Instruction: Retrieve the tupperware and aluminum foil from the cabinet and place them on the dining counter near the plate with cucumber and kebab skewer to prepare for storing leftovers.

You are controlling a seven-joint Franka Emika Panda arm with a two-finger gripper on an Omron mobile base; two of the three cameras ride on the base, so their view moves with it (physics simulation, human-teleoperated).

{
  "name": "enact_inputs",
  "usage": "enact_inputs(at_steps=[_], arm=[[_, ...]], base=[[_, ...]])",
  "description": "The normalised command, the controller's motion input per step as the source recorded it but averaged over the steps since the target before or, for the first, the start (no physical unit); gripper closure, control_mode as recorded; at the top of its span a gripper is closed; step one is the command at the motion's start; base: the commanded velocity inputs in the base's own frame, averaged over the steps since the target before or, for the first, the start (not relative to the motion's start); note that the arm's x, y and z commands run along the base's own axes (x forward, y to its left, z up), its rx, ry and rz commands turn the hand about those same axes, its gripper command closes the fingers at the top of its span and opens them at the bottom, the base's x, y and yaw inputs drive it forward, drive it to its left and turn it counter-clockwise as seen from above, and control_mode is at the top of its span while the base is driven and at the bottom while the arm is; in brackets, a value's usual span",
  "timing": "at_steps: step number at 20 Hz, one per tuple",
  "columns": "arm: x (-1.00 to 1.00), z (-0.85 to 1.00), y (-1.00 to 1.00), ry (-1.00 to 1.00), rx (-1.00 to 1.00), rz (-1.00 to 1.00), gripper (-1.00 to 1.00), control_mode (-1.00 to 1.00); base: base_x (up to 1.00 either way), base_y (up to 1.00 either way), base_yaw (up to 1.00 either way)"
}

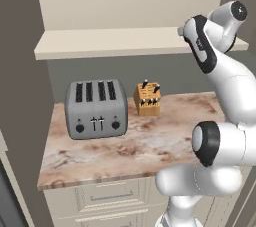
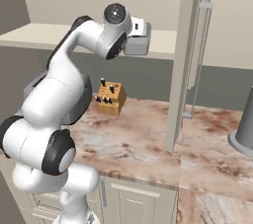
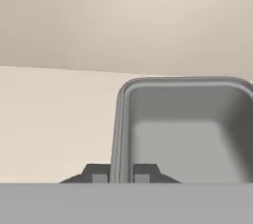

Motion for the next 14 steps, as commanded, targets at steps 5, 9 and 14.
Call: enact_inputs(at_steps=[5,9,14], arm=[[-1.0,0.01,0.21,0.38,0.0,0.0,1.0,-1.0],[-1.0,-0.04,0.46,0.43,-0.01,0.0,1.0,-1.0],[-1.0,-0.38,0.35,0.22,0.0,0.0,1.0,-1.0]], base=[[0.0,0.0,0.0],[0.0,0.0,0.0],[0.0,0.0,0.0]])
